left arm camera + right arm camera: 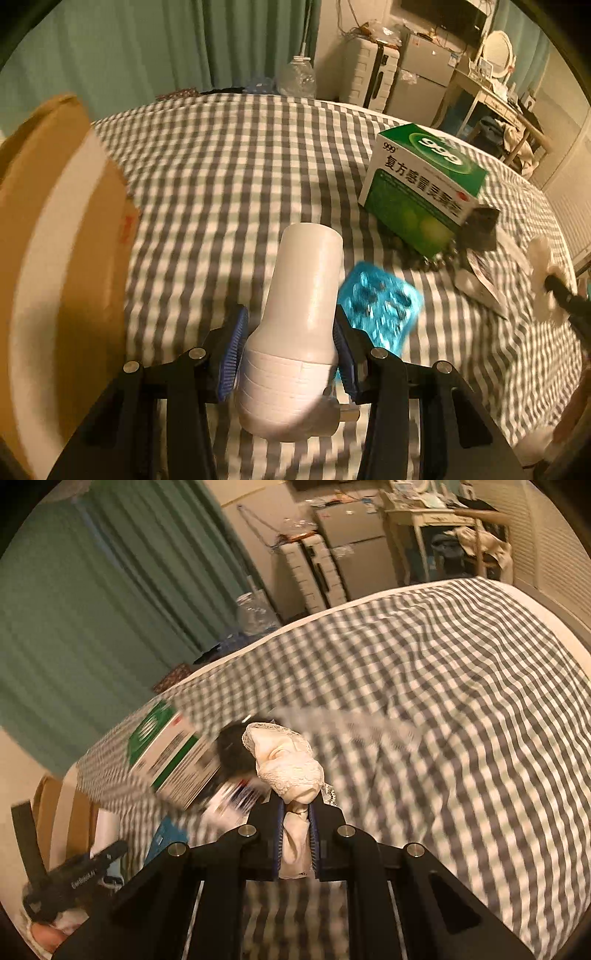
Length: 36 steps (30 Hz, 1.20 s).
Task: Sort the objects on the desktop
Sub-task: 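Grasp the white plastic bottle with the left gripper while the right gripper grasps the white crumpled cloth, then carry the bottle and cloth into the cardboard box and open both grippers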
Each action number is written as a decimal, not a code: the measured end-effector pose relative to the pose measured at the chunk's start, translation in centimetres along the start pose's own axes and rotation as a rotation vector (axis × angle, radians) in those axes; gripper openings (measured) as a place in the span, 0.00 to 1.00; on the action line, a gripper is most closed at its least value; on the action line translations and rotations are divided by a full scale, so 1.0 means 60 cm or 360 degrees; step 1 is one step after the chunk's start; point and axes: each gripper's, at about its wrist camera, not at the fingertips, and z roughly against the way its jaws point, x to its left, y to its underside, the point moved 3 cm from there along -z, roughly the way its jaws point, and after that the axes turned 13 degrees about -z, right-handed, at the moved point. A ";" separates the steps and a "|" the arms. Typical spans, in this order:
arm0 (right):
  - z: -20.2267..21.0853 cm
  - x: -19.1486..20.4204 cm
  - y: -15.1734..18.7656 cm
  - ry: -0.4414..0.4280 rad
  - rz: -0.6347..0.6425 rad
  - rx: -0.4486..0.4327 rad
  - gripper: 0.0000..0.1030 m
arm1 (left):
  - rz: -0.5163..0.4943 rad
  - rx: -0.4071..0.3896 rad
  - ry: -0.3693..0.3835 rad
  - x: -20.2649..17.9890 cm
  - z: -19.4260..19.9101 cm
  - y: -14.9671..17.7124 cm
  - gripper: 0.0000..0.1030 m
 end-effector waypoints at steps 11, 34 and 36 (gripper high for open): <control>0.116 0.098 0.106 -0.0159 0.0153 0.0048 0.11 | -0.0074 -0.0139 0.0021 0.000 0.161 0.014 0.44; 0.147 0.614 0.226 -0.0551 0.0737 0.0184 0.11 | 0.0128 -0.0253 -0.0222 0.360 0.315 0.012 0.45; 0.111 0.635 0.252 -0.0485 0.0792 0.0212 0.11 | 0.0159 -0.0202 -0.0228 0.394 0.289 0.033 0.45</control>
